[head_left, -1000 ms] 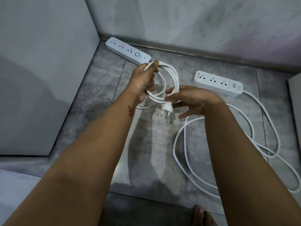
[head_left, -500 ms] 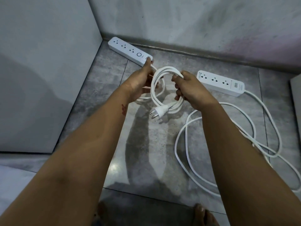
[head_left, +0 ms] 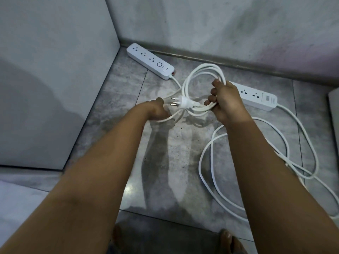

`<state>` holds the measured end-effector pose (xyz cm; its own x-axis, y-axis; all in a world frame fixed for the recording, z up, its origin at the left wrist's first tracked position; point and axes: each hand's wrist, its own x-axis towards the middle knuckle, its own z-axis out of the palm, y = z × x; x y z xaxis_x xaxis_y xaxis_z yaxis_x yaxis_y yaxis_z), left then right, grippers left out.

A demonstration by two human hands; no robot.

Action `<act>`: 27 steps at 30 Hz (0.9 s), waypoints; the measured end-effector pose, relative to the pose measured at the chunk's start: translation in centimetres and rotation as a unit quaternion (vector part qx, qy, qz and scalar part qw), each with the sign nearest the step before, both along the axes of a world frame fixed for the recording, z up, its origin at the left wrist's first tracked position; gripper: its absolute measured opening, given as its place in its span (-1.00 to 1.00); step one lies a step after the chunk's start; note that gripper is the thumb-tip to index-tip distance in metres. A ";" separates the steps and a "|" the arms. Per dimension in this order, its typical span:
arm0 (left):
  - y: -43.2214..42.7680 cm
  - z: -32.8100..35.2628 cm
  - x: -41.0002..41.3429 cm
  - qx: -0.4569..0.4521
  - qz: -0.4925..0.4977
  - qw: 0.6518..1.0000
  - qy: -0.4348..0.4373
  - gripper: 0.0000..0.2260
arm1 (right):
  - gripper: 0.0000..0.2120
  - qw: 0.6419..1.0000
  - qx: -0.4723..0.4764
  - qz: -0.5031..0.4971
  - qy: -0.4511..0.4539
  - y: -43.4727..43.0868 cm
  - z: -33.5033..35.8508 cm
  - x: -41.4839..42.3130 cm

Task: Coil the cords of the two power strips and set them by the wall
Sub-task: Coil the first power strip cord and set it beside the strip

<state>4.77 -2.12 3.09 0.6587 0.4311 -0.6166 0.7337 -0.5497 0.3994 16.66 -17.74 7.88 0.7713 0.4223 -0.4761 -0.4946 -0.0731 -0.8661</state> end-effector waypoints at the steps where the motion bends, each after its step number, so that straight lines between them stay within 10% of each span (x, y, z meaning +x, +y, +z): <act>1: -0.1 -0.4 0.2 -0.031 0.060 0.997 -0.045 -0.46 | -0.91 1.000 0.019 -0.009 0.014 -0.1 0.1 0.1; 3: -0.2 -0.6 0.6 -0.183 0.245 0.937 -0.171 -0.51 | -0.86 0.998 0.039 -0.016 0.038 -0.6 0.2 0.6; 7: 0.4 0.6 0.8 -0.411 0.499 0.669 -0.367 -0.62 | -0.81 0.999 0.003 0.000 0.046 -2.0 -0.4 1.3; 9: 1.1 0.9 1.2 -0.413 0.526 0.619 -0.412 -0.56 | -0.81 0.998 0.013 0.007 0.062 -2.7 -1.0 1.1; 13: 0.2 1.8 2.0 -0.249 0.495 0.754 -0.352 -0.74 | -0.82 0.994 0.051 0.057 0.075 -2.5 -0.8 0.3; 18: -1.4 2.8 2.9 -0.067 0.197 0.914 -0.349 -0.66 | -0.86 0.980 0.035 0.195 -0.013 -1.3 1.1 -0.4; 23: -1.4 3.7 2.2 -0.154 0.121 0.945 -0.261 -0.18 | -0.87 0.987 0.051 0.150 -0.028 -1.0 2.1 0.0; 27: -0.6 2.6 2.1 0.007 0.079 0.975 -0.210 -0.41 | -0.86 0.998 0.044 0.045 -0.027 -1.1 1.3 0.4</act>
